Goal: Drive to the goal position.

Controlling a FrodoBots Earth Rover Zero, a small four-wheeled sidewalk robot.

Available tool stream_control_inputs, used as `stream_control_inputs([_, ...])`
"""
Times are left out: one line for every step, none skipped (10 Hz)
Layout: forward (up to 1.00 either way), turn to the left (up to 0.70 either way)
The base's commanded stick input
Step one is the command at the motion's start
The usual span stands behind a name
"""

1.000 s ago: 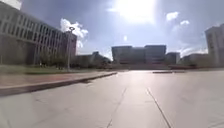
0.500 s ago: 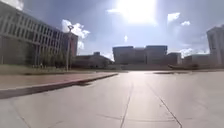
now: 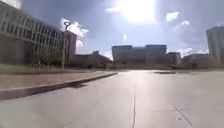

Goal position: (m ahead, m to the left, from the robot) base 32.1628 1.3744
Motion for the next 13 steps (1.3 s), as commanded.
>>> stream_control_inputs([1.0,-0.4])
stream_control_inputs([1.0,-0.33])
stream_control_inputs([1.0,0.0])
stream_control_inputs([1.0,0.0])
stream_control_inputs([1.0,0.0])
stream_control_inputs([1.0,0.0])
stream_control_inputs([1.0,0.0])
stream_control_inputs([1.0,0.0])
stream_control_inputs([1.0,0.0])
stream_control_inputs([1.0,0.0])
stream_control_inputs([1.0,0.0])
stream_control_inputs([1.0,0.0])
stream_control_inputs([1.0,0.0])
